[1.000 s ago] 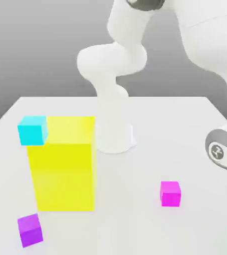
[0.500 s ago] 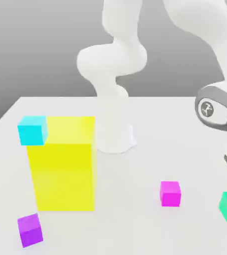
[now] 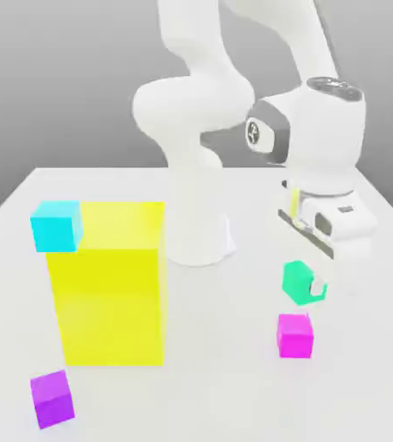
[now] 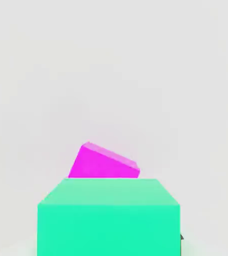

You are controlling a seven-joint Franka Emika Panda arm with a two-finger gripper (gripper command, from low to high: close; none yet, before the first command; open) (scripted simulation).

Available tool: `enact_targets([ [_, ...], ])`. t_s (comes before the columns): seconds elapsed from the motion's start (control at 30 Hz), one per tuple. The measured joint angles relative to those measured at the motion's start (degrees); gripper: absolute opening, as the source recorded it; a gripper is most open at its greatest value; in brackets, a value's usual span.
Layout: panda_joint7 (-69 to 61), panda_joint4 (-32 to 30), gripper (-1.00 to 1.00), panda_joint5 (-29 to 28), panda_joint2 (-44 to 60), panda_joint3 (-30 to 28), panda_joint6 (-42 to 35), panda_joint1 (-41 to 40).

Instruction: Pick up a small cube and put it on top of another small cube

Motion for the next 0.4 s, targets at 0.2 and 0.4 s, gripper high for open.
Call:
enact_targets([
  [0.2, -1.6, 0.2, -1.00, 2.0, 7.1, -0.1, 7.0, 0.7],
  [0.4, -1.6, 0.1, 1.00, 2.0, 12.1, -0.3, 11.9, 0.7],
])
